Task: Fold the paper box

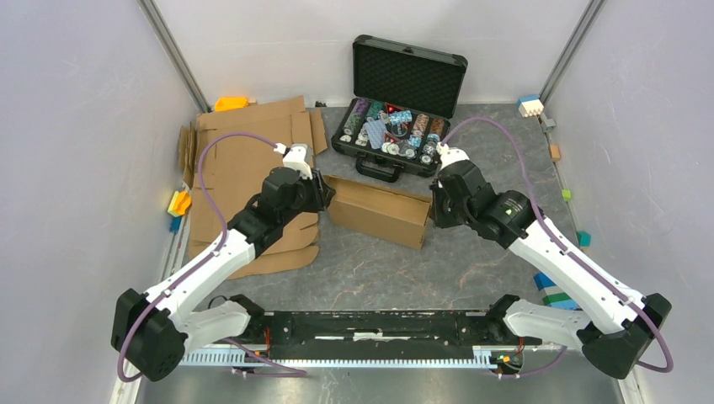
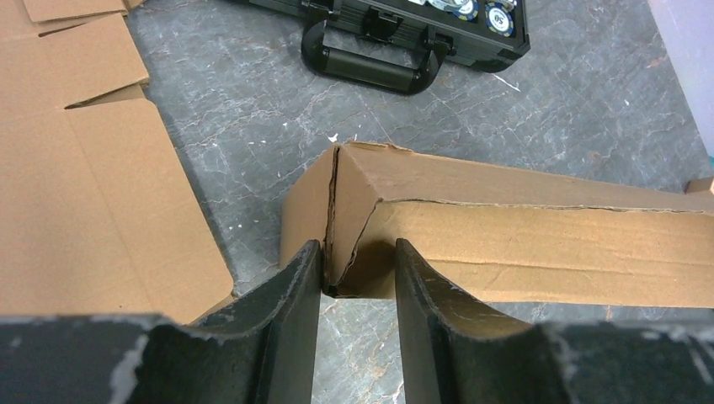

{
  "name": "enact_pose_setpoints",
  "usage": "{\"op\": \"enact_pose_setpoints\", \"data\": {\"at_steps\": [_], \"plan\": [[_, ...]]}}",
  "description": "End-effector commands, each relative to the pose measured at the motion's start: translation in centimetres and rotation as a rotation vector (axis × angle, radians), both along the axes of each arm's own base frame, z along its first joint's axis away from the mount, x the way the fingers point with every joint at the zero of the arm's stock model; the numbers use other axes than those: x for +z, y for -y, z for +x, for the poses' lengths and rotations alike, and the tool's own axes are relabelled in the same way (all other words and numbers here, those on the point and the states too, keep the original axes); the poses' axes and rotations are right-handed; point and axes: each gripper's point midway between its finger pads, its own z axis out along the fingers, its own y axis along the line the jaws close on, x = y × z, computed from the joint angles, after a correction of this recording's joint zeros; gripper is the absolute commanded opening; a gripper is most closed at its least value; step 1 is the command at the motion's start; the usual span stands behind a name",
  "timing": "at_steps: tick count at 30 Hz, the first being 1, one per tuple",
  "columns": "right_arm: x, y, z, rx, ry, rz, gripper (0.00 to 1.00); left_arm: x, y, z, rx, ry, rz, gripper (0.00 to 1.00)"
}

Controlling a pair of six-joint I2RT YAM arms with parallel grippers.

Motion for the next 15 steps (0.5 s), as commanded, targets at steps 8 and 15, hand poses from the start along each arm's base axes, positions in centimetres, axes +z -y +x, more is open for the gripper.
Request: {"op": "enact_pose_setpoints", "data": {"at_steps": [8,15], "plan": [[2.8,-2.0,0.5,-0.17,-0.042,0.265,0.0,-1.8,0.7,-1.9,-0.044,-0.047,0.144,0.4],[1.9,-2.0,0.5,-0.218,-0.054,0.327,0.0,-1.9,1.4,-2.1,-0.053,-0.048,0.155,0.39]]}}
